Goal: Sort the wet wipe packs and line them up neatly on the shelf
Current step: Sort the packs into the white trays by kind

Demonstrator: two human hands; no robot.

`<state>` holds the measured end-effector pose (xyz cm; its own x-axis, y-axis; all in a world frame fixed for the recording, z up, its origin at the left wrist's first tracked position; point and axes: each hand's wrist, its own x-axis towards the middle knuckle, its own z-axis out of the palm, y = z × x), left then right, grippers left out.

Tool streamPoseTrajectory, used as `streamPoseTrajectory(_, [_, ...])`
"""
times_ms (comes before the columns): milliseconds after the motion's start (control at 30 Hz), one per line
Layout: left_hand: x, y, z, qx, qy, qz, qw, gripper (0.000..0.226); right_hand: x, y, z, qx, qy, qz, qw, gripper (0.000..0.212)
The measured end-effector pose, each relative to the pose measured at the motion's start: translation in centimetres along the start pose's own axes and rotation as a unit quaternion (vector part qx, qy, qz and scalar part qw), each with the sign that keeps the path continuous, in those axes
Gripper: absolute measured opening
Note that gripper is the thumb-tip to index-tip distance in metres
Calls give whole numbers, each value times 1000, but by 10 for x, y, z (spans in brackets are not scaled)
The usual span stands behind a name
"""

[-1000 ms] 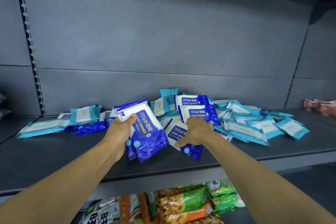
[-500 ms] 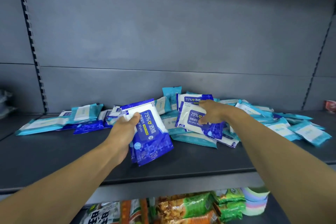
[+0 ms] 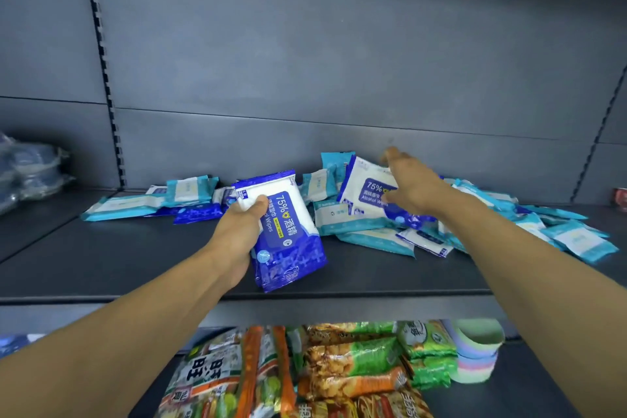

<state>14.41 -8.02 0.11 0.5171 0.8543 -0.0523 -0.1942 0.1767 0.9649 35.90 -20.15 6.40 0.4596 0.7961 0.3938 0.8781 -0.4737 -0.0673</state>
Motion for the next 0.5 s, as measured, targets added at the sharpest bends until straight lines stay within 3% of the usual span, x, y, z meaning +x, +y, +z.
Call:
streamPoseTrajectory(133, [-37,4,-18,-46,3,2,999,13,-40,-27,-24,26,31,-2,999,32])
streamPoseTrajectory(233, [-70,-3,-36,-60,-6,-7,998,17,-83,-48,-28,54,20,-4,998,32])
streamPoseTrajectory(500, [-150,-85,-83,-73,-7,-105,992,18,-212,-83,20,104,-109,31,988,29])
